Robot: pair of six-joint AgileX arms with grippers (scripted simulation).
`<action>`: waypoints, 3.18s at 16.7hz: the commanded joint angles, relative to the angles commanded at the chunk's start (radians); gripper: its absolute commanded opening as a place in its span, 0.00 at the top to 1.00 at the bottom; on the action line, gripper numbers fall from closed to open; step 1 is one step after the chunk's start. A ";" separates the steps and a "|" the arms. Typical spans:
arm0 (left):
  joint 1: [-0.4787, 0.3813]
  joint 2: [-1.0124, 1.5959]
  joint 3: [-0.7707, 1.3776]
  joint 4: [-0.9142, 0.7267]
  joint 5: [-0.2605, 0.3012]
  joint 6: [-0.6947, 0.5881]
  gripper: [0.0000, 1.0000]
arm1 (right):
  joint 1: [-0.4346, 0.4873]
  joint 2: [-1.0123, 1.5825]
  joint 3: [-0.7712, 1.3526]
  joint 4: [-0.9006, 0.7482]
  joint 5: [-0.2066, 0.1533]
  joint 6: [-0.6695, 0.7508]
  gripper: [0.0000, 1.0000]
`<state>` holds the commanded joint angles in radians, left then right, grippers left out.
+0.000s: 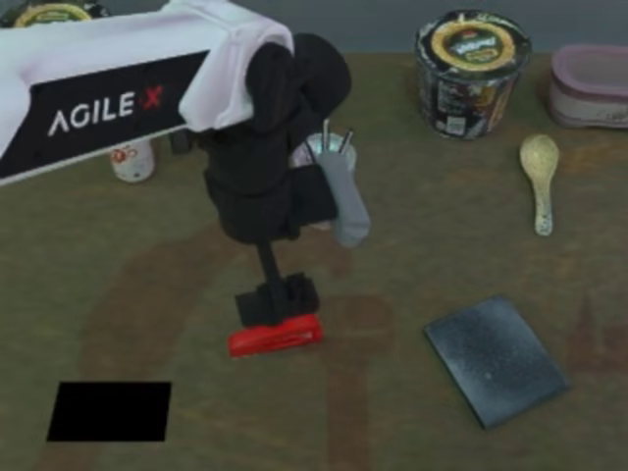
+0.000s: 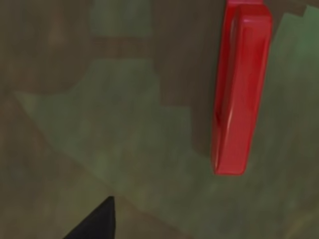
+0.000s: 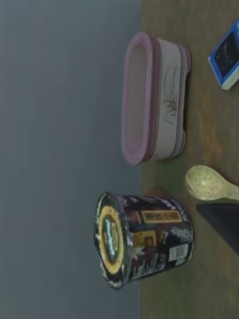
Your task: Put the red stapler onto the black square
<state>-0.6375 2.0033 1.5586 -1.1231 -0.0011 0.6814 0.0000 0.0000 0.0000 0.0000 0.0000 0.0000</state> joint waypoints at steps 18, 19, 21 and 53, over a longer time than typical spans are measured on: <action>-0.002 0.142 -0.204 0.345 0.001 0.005 0.30 | 0.000 0.000 0.000 0.000 0.000 0.000 0.00; -0.002 0.142 -0.204 0.345 0.001 0.005 0.38 | 0.000 0.000 0.000 0.000 0.000 0.000 0.00; -0.002 0.142 -0.204 0.345 0.001 0.005 0.53 | 0.000 0.000 0.000 0.000 0.000 0.000 0.00; 0.019 -0.010 -0.009 -0.004 -0.001 0.018 1.00 | 0.000 0.000 0.000 0.000 0.000 0.000 0.00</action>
<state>-0.6189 1.9938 1.5498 -1.1267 -0.0016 0.6994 0.0000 0.0000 0.0000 0.0000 0.0000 0.0000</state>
